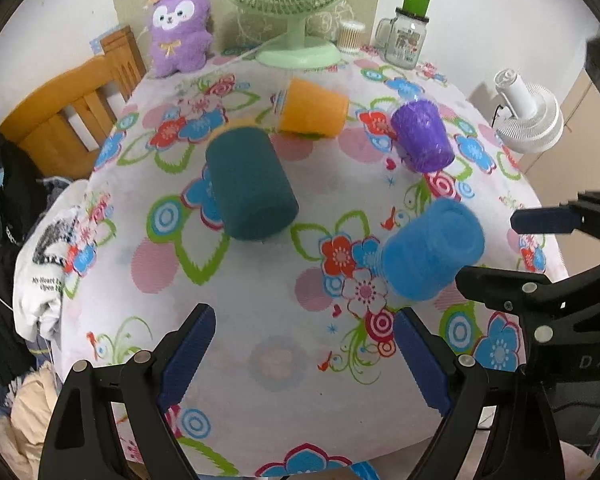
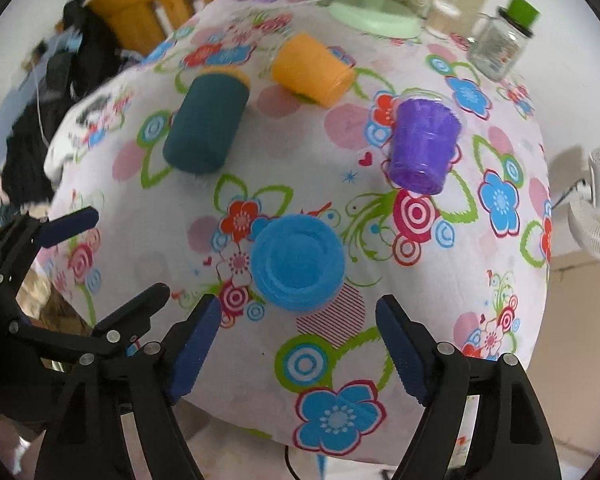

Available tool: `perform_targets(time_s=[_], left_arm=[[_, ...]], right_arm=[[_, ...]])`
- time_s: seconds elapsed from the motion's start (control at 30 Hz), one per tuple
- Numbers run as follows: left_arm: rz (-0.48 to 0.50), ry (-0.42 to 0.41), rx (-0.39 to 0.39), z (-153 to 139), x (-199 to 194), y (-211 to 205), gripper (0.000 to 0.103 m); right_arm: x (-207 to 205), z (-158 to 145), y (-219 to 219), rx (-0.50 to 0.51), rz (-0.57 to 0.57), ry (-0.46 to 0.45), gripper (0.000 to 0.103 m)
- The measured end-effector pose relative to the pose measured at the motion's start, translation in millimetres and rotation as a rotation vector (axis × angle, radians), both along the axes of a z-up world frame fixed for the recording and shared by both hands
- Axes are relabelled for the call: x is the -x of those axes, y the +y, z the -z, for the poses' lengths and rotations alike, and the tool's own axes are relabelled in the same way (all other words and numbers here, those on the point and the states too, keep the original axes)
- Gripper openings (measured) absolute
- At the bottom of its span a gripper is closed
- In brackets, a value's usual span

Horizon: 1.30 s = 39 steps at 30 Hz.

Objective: Flip cup upside down
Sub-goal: 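Open the right tool and pull it back from the blue cup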

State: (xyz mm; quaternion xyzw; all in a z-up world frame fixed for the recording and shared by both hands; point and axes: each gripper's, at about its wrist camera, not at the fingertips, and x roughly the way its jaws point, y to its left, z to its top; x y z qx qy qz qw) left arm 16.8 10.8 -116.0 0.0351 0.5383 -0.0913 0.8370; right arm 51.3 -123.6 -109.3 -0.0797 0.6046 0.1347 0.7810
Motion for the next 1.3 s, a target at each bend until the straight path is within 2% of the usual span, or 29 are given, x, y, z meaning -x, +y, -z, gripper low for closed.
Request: perform_targets(time_s=[0.27, 0.43, 0.67, 0.8, 1.03, 1.17, 1.3], left_arm=[[-0.003, -0.073, 0.024, -44.3, 1.5, 0.0, 0.096], [0.001, -0.096, 0.061, -62.4, 3.7, -5.7, 0.097], [-0.036, -0.11, 0.133, -81.9, 5.6, -4.9, 0.098], [-0.06, -0.13, 0.121, -89.6, 11.1, -7.6, 0.099], [-0.117, -0.126, 0.096, -90.8, 19.9, -7.4, 0.099], [-0.113, -0.165, 0.026, -97.5, 28.9, -12.8, 0.099], [-0.118, -0.152, 0.051, -98.8, 33.0, -13.7, 0.099]], right_arm=[[15.3, -35.5, -22.1, -0.031, 0.152, -0.141, 0.082], [27.7, -58.2, -31.9, -0.028, 0.225, -0.237, 0.089], [38.3, -76.8, -42.0, -0.041, 0.294, -0.313, 0.094], [47.5, -82.8, -43.9, -0.028, 0.319, -0.353, 0.095], [62.4, -81.2, -48.7, -0.036, 0.359, -0.356, 0.096], [72.1, -80.9, -50.3, -0.035, 0.369, -0.367, 0.096], [77.6, -84.2, -54.1, -0.033, 0.388, -0.385, 0.096]])
